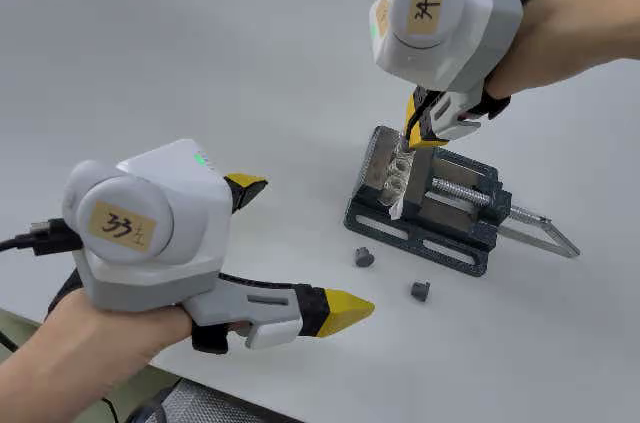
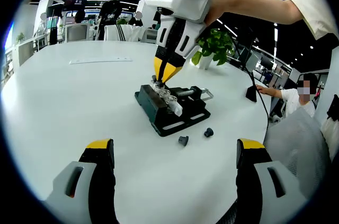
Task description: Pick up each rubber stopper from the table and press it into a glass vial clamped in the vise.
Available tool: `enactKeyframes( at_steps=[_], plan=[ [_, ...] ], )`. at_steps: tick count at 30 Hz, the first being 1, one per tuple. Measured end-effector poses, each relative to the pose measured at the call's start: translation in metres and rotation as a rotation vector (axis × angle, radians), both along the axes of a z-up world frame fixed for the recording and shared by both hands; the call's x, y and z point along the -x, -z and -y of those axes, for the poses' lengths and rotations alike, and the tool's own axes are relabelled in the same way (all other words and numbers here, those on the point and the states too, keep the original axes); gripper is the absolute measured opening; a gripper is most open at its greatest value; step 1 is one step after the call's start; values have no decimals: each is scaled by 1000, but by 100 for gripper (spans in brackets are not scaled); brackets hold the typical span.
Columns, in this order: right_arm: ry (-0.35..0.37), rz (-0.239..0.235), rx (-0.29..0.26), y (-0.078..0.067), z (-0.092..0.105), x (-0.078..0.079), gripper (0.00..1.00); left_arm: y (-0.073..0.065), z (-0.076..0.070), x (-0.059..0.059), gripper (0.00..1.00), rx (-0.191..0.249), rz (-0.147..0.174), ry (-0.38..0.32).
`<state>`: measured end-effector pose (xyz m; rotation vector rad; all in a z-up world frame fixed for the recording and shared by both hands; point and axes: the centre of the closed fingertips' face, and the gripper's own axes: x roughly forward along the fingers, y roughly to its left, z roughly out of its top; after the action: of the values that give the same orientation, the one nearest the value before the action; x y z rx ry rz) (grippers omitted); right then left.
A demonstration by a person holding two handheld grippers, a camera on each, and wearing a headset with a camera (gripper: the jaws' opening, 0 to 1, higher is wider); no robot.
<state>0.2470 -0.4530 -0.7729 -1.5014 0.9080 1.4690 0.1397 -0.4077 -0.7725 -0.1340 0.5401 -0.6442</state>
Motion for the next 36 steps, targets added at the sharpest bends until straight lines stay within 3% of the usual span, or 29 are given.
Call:
enactKeyframes(
  at_steps=[10,14,20,27,36],
  plan=[
    [38,-39,-2,-2,0,-3,0,-4,-4,0,95,-9,5,-1],
    [17,-39,-5,-2,0,-4,0,-4,-6,-2,95,-12,8,-6],
    [93,-119,-69,-5,3,-4,0,-5,-5,-1,95,-15,10,-3],
    [121,-135,-141,-6,5,-1,0,-2,-6,0,95,-15,4,-7],
    [107,-147,-141,-6,4,-2,0,-3,-5,-1,95,-17,5,0]
  ],
)
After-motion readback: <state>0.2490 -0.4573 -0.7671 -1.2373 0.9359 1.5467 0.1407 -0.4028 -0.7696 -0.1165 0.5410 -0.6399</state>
